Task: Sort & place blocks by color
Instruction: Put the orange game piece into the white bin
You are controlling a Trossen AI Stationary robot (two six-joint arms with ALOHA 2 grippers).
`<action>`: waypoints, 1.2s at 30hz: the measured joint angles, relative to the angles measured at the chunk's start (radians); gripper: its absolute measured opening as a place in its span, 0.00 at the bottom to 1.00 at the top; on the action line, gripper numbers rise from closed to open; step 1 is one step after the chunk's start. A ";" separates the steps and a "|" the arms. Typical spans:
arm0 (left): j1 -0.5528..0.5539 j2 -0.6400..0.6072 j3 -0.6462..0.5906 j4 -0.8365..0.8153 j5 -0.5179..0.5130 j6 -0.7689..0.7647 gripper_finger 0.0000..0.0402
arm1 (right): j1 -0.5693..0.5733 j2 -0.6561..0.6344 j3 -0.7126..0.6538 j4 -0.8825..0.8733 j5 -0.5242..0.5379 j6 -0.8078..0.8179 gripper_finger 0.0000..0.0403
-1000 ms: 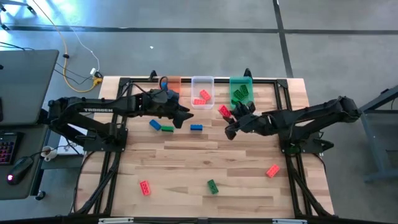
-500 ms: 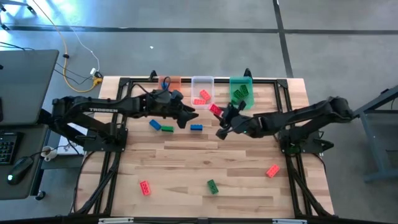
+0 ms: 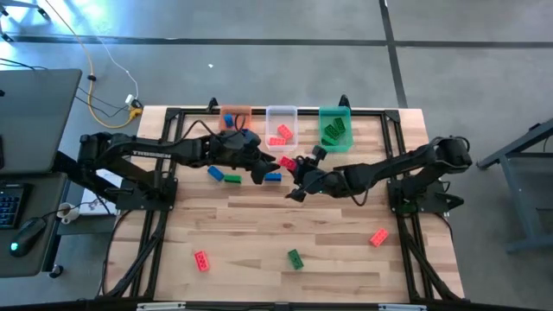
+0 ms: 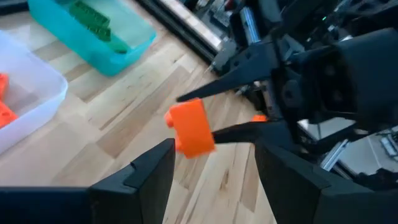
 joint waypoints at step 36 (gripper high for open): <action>0.023 0.107 0.003 0.095 0.048 0.055 0.21 | 0.011 0.022 -0.001 0.084 -0.004 -0.118 0.33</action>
